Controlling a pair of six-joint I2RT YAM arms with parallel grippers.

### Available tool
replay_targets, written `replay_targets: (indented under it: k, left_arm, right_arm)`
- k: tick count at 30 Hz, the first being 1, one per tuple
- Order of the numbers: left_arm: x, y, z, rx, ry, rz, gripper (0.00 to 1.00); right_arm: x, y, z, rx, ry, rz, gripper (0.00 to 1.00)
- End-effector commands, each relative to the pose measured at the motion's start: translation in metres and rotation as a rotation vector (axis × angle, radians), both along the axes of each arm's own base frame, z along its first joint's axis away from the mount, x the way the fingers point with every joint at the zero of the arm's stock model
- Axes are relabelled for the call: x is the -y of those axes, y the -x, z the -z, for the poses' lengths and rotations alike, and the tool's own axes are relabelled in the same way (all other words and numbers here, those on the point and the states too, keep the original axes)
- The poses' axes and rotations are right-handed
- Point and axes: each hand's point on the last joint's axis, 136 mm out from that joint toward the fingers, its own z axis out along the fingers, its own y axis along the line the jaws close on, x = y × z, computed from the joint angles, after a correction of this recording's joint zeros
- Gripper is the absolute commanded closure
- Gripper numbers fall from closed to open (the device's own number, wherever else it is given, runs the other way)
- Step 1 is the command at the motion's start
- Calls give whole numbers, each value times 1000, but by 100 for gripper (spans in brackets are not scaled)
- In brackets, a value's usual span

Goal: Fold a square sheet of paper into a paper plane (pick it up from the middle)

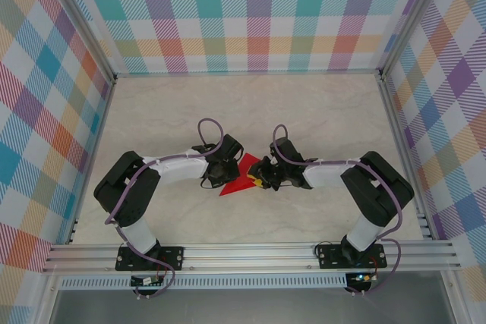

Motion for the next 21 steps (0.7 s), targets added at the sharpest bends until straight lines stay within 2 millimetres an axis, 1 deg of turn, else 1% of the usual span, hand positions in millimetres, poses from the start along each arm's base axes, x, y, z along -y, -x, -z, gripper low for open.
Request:
replay_targets:
  k: [1,3,5,7,9,14,16,19,21]
  left_arm:
    - [-1,14,2,-56,-20,20,99]
    - [-1,12,-3,-45,-10,21,98]
    - [0,9,-10,-28,5,27,95]
    - [0,8,-18,-11,17,41,88]
    - [-2,5,-28,18,25,48,79]
    - [-5,3,-57,129,61,95,53]
    - [-6,3,-65,174,74,124,46]
    - [-5,6,-71,233,99,190,39]
    - [-2,10,-71,258,108,260,39]
  right_arm:
    - [-4,3,3,-7,-25,-4,76]
    - [-3,3,4,-12,-19,1,80]
    - [0,4,5,-12,-7,7,86]
    - [3,4,5,-13,13,14,92]
    - [6,4,4,-11,37,19,96]
    - [16,5,-2,-28,127,16,97]
    - [17,3,-6,-32,150,14,97]
    - [16,0,-12,-34,162,9,97]
    - [14,-1,-16,-40,169,1,97]
